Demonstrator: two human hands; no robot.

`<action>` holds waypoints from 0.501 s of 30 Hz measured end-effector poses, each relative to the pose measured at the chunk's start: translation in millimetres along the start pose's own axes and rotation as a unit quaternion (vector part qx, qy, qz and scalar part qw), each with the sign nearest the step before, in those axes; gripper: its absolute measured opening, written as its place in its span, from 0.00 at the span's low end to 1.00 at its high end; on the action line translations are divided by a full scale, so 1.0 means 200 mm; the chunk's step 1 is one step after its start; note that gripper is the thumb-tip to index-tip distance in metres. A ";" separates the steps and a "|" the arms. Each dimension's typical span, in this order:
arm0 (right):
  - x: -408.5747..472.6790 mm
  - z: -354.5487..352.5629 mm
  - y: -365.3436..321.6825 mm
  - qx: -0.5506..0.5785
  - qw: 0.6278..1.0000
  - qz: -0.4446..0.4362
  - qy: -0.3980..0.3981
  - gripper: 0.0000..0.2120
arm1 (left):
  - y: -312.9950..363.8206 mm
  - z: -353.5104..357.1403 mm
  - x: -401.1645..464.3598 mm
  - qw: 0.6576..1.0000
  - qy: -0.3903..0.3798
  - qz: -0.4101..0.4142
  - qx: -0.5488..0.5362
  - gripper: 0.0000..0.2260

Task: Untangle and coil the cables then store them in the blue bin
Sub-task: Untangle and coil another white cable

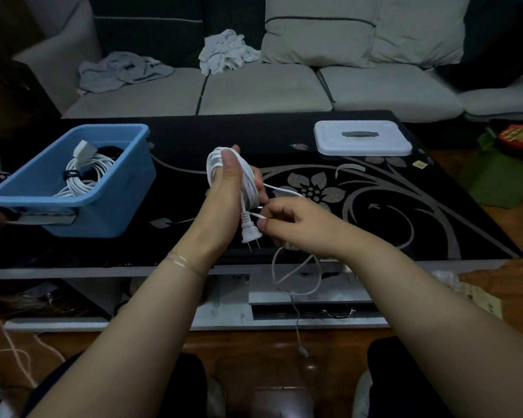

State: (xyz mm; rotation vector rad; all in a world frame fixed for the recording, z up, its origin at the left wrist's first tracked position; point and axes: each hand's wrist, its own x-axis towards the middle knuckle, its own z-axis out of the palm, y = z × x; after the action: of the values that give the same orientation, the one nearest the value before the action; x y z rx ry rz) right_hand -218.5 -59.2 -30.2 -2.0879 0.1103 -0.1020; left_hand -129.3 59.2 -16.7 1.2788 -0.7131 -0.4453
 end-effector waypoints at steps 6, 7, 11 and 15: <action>-0.01 -0.02 0.01 0.051 0.999 -0.009 -0.014 0.12 | 0.01 -0.01 -0.02 0.987 -0.050 0.031 0.149 0.36; -0.01 -0.02 0.00 0.054 0.998 -0.015 -0.020 0.09 | 0.00 -0.02 -0.01 0.984 -0.050 0.026 0.168 0.47; -0.02 -0.04 -0.02 0.079 0.996 -0.021 -0.024 0.06 | -0.02 -0.05 0.00 0.941 -0.138 0.022 0.307 0.59; -0.01 -0.06 -0.03 0.140 0.990 0.005 -0.019 0.15 | -0.03 -0.04 -0.01 0.900 -0.142 0.033 0.411 0.48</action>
State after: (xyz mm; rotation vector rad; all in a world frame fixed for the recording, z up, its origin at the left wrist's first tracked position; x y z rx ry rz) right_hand -222.4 -66.7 -19.6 -1.8072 0.0786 -0.0663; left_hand -124.2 65.2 -23.4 1.9944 -1.2673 -0.2752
